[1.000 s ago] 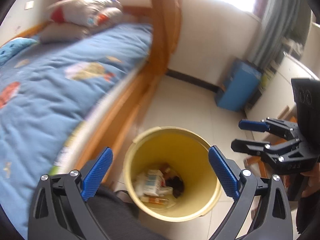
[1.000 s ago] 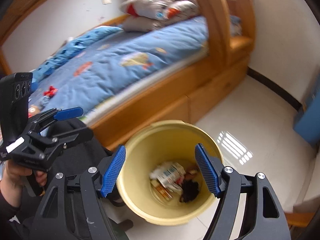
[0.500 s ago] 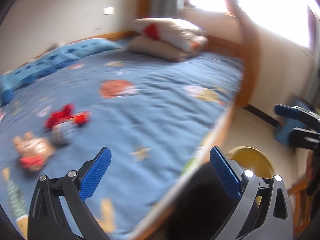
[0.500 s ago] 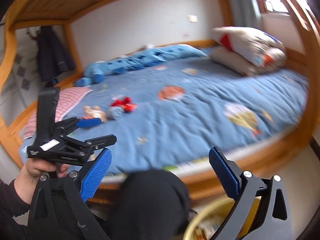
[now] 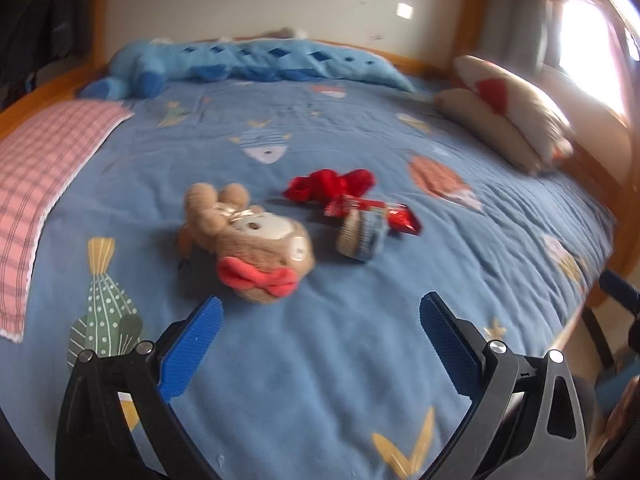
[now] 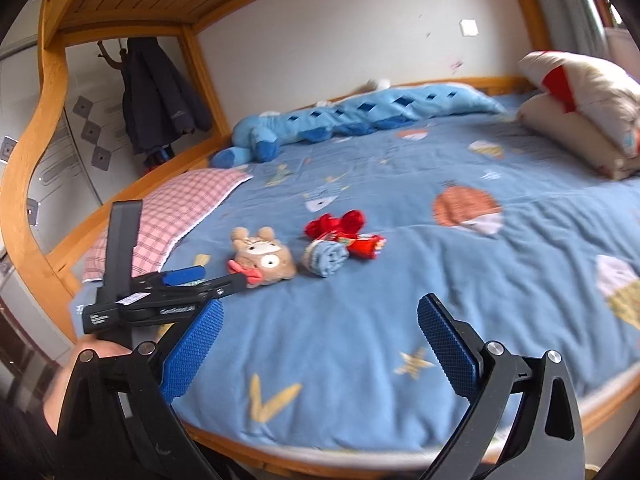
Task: Collect trash
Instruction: 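Grasp the brown teddy bear with the left gripper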
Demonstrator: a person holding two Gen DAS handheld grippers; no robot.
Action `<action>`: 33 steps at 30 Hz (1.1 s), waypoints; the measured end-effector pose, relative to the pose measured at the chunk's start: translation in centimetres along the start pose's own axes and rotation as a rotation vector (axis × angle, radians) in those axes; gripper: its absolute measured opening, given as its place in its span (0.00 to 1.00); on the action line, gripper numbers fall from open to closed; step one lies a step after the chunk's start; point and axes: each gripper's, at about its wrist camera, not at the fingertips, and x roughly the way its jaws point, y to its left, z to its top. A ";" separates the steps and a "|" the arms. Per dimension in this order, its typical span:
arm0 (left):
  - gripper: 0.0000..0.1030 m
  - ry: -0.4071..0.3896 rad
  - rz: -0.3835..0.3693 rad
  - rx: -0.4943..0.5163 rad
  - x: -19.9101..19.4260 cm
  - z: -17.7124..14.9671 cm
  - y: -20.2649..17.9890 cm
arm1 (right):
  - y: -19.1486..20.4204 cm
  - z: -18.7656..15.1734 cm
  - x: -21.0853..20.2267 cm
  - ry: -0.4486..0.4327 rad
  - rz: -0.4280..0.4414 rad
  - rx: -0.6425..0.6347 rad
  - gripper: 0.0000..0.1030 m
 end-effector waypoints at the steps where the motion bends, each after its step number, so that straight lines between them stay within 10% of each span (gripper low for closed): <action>1: 0.96 0.004 0.016 -0.022 0.6 0.3 0.5 | 0.1 0.3 1.2 0.016 0.015 0.002 0.92; 24: 0.93 0.134 0.197 -0.209 13.5 4.1 4.2 | 1.0 3.4 12.9 0.182 0.077 -0.112 0.92; 33: 0.70 0.069 0.080 -0.216 11.8 3.5 5.1 | 0.4 3.0 15.0 0.229 0.060 -0.078 0.92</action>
